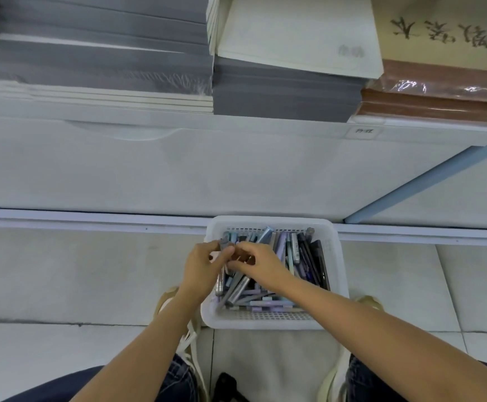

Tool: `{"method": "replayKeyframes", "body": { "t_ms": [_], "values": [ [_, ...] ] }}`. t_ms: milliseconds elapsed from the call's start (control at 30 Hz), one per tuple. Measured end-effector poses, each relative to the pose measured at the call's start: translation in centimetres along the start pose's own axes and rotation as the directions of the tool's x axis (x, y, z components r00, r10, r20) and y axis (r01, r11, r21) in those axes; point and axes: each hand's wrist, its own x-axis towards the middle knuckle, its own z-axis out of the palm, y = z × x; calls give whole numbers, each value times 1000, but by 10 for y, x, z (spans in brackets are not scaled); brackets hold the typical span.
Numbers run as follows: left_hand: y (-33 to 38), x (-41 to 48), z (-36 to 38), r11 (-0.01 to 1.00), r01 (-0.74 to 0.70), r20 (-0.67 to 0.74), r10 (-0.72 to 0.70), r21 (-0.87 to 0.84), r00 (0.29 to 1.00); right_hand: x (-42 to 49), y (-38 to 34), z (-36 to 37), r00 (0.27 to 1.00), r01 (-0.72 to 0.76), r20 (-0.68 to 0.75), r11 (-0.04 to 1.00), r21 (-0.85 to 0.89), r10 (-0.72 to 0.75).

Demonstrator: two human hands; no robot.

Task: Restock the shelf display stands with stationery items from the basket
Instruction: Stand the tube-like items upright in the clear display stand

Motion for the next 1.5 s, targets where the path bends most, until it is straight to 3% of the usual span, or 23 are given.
{"method": "replayKeyframes", "body": {
  "t_ms": [67, 167, 267, 367, 533, 700, 767, 867, 967, 1067, 1133, 1200, 1333, 1500],
  "values": [
    [0, 1, -5, 985, 89, -68, -100, -151, 993, -3, 7, -2, 997, -73, 10, 995, -74, 74],
    [-10, 1, -13, 944, 183, -87, -214, -273, 973, -15, 29, -2, 990, -90, 73, 935, -343, 122],
    [-23, -3, -15, 943, 242, -37, -257, -228, 966, -22, 44, 8, 981, 45, 182, 833, -552, 67],
    [-31, -7, -13, 956, 259, 16, -259, -141, 966, -19, 47, 16, 980, 83, 197, 810, -581, 41],
    [-29, -7, -15, 981, 192, 71, -190, -18, 979, -6, 34, 7, 956, 65, 287, 919, -388, 54],
    [-27, -5, -14, 957, -15, 142, -28, 291, 989, 14, 14, -10, 981, -31, 190, 996, -79, 46],
    [-25, -4, -13, 973, -20, 183, -23, 230, 983, 21, 7, -12, 984, -90, 159, 992, 88, 75],
    [-22, -5, -16, 996, 80, 202, -71, -38, 977, 26, -2, -10, 979, -137, 182, 952, 275, 89],
    [-21, -6, -24, 964, 147, 265, -86, -222, 960, 27, -3, -4, 976, -172, 190, 909, 380, 105],
    [-21, -8, -24, 925, 245, 367, -129, -291, 921, 30, 0, 3, 979, -204, 83, 861, 466, 188],
    [-22, -8, -22, 910, 272, 336, -161, -313, 928, 34, 4, 5, 954, -258, -36, 875, 410, 298],
    [-25, -5, -25, 900, 267, 227, -196, -346, 954, 40, 8, 7, 925, -321, -128, 917, 237, 357],
    [-34, -4, -33, 895, 280, 112, -256, -347, 960, 52, 3, 20, 963, -241, -166, 950, -199, 210],
    [-39, -9, -29, 888, 324, 94, -310, -325, 946, 65, 1, 27, 954, -291, -172, 903, -316, 247]
  ]
}}
